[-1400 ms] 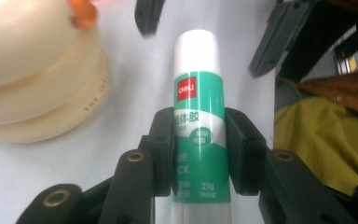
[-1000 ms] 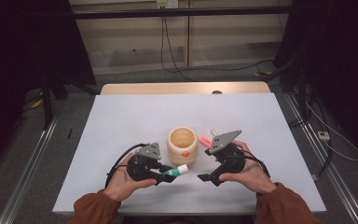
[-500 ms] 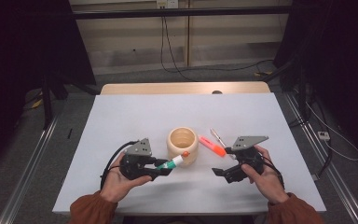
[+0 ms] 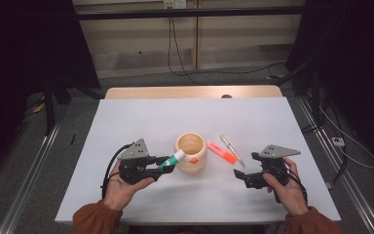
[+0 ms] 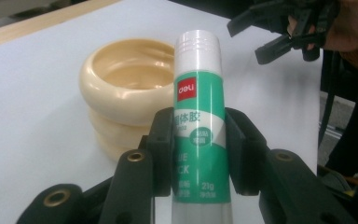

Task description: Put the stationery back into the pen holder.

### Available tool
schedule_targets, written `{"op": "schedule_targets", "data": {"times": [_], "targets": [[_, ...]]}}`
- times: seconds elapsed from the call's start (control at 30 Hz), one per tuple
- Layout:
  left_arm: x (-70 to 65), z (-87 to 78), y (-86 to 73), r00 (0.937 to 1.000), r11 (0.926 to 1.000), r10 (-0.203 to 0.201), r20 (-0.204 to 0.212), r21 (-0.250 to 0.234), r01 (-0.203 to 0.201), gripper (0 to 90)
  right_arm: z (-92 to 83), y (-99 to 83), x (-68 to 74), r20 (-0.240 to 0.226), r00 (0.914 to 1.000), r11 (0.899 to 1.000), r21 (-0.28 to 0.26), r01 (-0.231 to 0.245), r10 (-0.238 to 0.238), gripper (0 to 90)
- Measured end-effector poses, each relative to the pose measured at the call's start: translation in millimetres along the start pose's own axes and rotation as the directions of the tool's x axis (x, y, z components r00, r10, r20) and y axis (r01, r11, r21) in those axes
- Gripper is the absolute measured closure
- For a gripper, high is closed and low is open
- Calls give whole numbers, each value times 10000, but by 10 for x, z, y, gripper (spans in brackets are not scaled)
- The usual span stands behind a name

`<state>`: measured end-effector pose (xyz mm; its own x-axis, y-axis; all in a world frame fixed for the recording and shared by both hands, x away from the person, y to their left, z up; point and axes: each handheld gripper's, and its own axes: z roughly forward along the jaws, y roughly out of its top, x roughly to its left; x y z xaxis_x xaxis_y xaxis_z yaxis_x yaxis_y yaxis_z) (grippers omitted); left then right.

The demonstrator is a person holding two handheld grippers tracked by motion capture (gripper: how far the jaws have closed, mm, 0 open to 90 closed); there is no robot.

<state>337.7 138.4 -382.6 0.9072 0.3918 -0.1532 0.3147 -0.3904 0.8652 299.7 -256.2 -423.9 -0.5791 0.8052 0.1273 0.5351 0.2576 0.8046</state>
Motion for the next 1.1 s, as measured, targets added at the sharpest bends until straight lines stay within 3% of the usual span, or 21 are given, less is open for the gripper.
{"op": "schedule_targets", "data": {"times": [0.23, 0.4, 0.7, 0.87, 1.1], "targets": [[15, -24, 8, 9996, 9992, -35, -286, -404, 24, 662, -53, -94, -22, 559, 9980, 9986, -453, -287, 312, 73], [36, -36, 21, 9987, 9971, -48, -516, -757, 9, 662, -94, -164, -23, 840, 9960, 9979, -608, -242, 293, 75], [75, 33, 64, 9965, 9894, -40, -832, -1447, -81, 662, -120, -274, -53, 934, 9938, 9952, -825, -531, 607, 58], [133, 57, 114, 9952, 9812, -130, -966, -1930, -60, 662, -152, -302, -45, 864, 9938, 9940, -904, -624, 702, 57], [165, 172, 189, 9954, 9732, -253, -923, -2298, 34, 662, -150, -324, -71, 938, 9924, 9923, -1025, -697, 794, 56]]}}
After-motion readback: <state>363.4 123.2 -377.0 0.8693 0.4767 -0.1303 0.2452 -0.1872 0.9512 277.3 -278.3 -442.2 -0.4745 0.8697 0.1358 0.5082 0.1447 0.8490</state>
